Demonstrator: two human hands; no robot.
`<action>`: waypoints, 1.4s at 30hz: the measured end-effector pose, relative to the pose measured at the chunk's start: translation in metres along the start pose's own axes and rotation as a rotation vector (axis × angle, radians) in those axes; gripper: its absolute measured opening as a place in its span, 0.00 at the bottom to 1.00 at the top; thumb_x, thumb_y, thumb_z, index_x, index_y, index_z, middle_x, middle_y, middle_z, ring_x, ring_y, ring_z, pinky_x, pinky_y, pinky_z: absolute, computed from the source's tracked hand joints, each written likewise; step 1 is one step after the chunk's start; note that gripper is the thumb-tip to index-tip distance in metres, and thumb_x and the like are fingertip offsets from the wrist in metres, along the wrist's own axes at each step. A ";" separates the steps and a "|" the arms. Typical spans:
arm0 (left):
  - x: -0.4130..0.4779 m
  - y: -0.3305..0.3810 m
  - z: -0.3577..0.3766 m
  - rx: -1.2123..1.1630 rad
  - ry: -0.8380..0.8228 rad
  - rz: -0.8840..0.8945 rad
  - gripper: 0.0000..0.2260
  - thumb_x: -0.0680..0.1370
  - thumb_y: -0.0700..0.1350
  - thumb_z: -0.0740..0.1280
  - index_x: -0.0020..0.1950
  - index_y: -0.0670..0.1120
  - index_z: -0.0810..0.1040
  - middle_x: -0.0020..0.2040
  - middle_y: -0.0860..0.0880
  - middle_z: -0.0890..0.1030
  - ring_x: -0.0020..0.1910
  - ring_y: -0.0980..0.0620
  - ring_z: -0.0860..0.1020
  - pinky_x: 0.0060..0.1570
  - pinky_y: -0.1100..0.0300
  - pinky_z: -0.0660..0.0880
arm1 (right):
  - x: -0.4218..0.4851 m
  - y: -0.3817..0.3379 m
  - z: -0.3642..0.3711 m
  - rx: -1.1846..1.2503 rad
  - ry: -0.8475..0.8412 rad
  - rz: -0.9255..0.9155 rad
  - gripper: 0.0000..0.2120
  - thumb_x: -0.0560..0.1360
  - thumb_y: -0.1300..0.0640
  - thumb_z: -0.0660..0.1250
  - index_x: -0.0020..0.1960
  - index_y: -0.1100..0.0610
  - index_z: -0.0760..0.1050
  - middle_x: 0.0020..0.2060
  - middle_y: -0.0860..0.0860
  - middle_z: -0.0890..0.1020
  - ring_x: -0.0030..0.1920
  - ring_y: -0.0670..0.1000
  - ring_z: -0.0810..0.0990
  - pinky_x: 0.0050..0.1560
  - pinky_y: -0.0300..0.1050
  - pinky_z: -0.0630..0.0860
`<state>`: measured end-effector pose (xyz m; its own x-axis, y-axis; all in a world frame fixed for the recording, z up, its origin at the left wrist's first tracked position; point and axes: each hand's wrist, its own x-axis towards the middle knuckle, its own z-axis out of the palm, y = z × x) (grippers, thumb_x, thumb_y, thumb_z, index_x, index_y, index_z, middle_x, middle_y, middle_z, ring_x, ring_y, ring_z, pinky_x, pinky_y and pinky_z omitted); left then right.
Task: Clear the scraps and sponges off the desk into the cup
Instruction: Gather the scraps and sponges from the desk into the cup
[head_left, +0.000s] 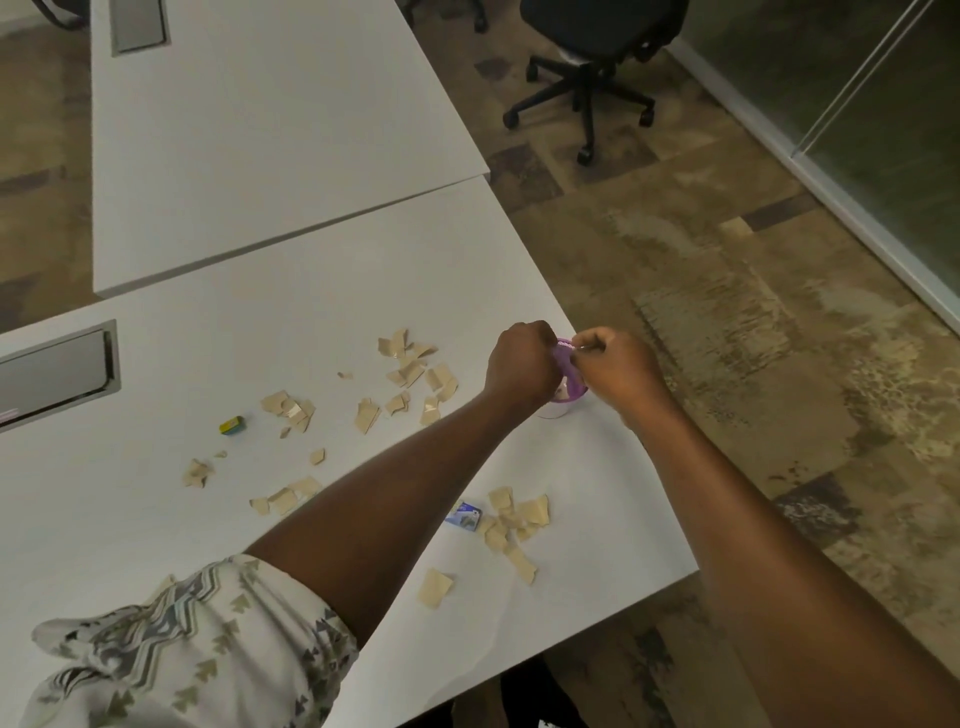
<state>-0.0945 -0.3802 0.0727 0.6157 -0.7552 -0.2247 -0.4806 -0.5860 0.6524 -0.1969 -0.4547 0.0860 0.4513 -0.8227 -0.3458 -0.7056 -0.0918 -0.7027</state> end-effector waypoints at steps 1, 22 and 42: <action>-0.003 -0.003 -0.001 -0.017 0.020 0.007 0.08 0.77 0.40 0.68 0.55 0.44 0.83 0.52 0.44 0.82 0.49 0.44 0.80 0.45 0.54 0.77 | -0.005 0.000 -0.001 0.012 0.011 -0.030 0.08 0.74 0.53 0.70 0.51 0.55 0.81 0.44 0.50 0.84 0.46 0.52 0.83 0.48 0.48 0.81; -0.153 -0.179 0.028 0.333 -0.142 0.077 0.23 0.76 0.52 0.70 0.70 0.48 0.73 0.62 0.46 0.74 0.55 0.43 0.76 0.45 0.50 0.80 | -0.133 0.094 0.105 -0.630 -0.349 -0.116 0.40 0.74 0.41 0.70 0.79 0.47 0.52 0.79 0.53 0.55 0.76 0.57 0.60 0.68 0.51 0.70; -0.159 -0.182 0.034 0.332 -0.110 0.065 0.06 0.80 0.42 0.64 0.57 0.47 0.74 0.51 0.47 0.77 0.46 0.47 0.73 0.43 0.50 0.76 | -0.125 0.106 0.157 -0.703 -0.163 -0.463 0.13 0.71 0.65 0.73 0.52 0.52 0.79 0.46 0.51 0.78 0.44 0.51 0.75 0.34 0.42 0.78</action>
<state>-0.1260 -0.1639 -0.0348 0.5152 -0.8104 -0.2790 -0.7043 -0.5858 0.4010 -0.2423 -0.2731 -0.0427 0.8125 -0.5306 -0.2416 -0.5813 -0.7693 -0.2653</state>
